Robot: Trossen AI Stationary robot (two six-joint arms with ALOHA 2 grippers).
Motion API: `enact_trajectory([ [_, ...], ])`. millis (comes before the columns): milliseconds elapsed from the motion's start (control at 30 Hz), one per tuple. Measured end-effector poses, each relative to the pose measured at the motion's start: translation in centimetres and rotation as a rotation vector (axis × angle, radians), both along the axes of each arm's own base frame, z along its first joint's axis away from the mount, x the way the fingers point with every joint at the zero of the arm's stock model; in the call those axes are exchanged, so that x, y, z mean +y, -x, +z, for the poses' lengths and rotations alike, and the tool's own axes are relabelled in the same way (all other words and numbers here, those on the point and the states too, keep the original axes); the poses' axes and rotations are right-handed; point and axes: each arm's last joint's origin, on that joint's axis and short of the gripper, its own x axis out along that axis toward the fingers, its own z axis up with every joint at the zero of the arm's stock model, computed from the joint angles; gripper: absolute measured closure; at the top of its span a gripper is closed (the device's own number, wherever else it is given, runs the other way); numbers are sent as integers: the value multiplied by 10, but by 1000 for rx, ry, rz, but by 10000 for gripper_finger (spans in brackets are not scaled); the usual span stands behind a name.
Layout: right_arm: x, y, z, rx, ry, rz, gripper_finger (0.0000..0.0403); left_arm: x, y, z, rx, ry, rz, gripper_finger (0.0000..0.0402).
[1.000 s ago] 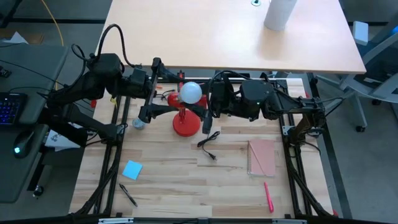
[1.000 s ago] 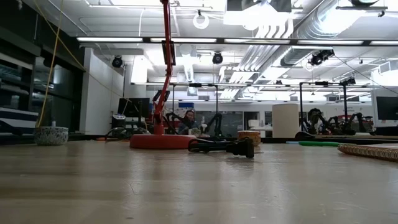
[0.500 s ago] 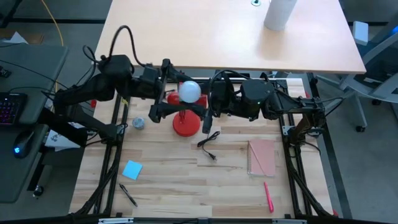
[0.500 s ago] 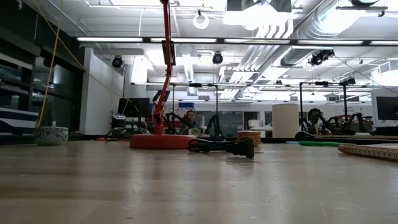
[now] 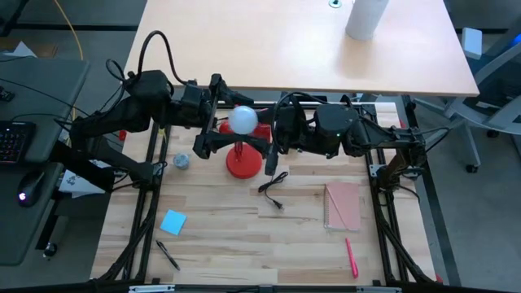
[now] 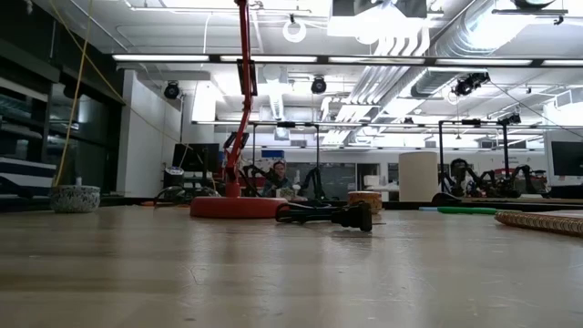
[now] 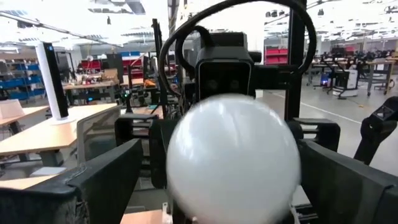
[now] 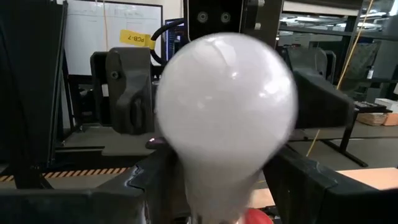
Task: Screw lightbulb
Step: Insert the lightbulb into the lamp
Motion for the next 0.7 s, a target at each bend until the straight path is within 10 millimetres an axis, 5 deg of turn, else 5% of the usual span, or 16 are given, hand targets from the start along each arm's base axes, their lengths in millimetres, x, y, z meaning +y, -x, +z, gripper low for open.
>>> enact_trajectory([
  [700,1,0,0,-2,-17,30,187,1,0,-1,3,-54,28,13],
])
